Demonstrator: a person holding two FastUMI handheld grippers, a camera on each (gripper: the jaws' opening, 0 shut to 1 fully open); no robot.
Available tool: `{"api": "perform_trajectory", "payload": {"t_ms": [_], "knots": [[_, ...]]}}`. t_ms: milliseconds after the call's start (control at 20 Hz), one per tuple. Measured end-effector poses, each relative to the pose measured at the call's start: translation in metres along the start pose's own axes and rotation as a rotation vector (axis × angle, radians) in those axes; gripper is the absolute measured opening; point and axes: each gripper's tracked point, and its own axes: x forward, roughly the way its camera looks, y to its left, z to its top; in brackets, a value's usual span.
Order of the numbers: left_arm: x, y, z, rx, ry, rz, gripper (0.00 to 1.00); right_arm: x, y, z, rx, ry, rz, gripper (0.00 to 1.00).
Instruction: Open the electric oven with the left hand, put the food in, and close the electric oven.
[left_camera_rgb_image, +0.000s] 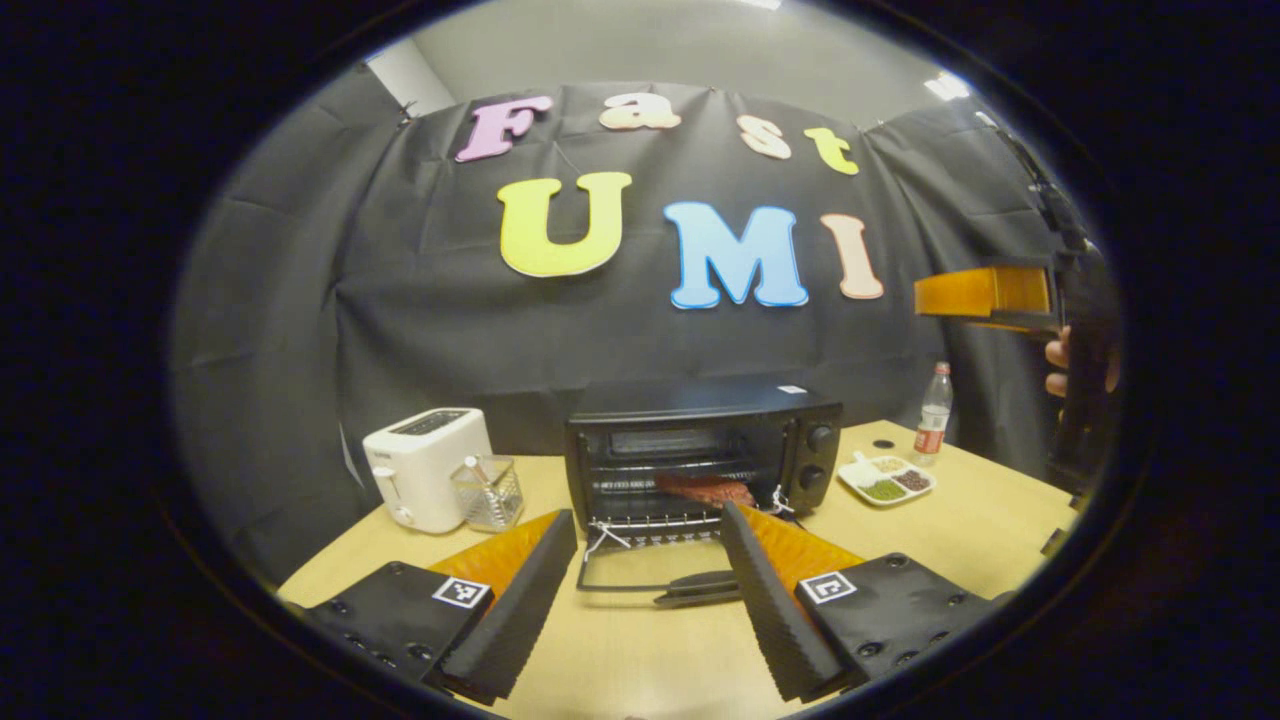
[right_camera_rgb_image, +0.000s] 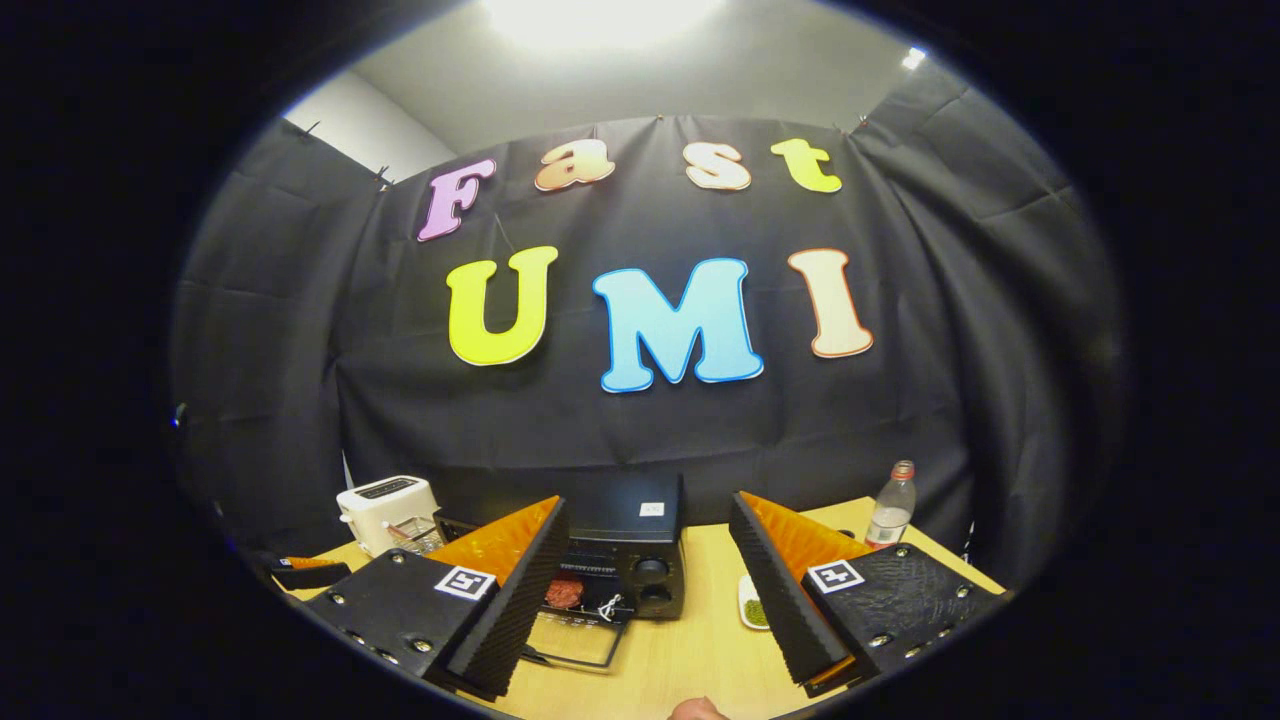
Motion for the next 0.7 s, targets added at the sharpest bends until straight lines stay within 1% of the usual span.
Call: {"api": "perform_trajectory", "payload": {"t_ms": [50, 100, 300, 350, 400, 450, 550, 700], "knots": [[0.005, -0.007, -0.009, -0.001, 0.018, -0.013, 0.96, -0.004, -0.004, 0.005, -0.005, -0.011, -0.012, 0.97], [0.009, -0.012, -0.018, 0.001, 0.042, -0.022, 0.97, -0.009, -0.009, 0.009, -0.007, -0.021, -0.024, 0.98], [0.024, -0.026, -0.068, -0.005, 0.181, -0.035, 0.94, -0.023, -0.028, 0.021, -0.036, -0.049, -0.078, 0.98], [0.027, -0.029, -0.08, -0.004, 0.217, -0.033, 1.0, -0.025, -0.034, 0.024, -0.044, -0.052, -0.093, 0.97], [0.029, -0.028, -0.091, 0.002, 0.251, -0.024, 1.0, -0.028, -0.039, 0.025, -0.047, -0.054, -0.108, 0.98], [0.033, -0.029, -0.099, 0.002, 0.279, -0.024, 0.97, -0.032, -0.044, 0.027, -0.05, -0.054, -0.123, 0.97], [0.039, -0.035, -0.115, -0.014, 0.336, -0.036, 1.0, -0.037, -0.055, 0.029, -0.055, -0.051, -0.158, 0.98], [0.047, -0.045, -0.132, -0.037, 0.402, -0.058, 0.97, -0.051, -0.073, 0.028, -0.063, -0.043, -0.209, 0.97]]}}
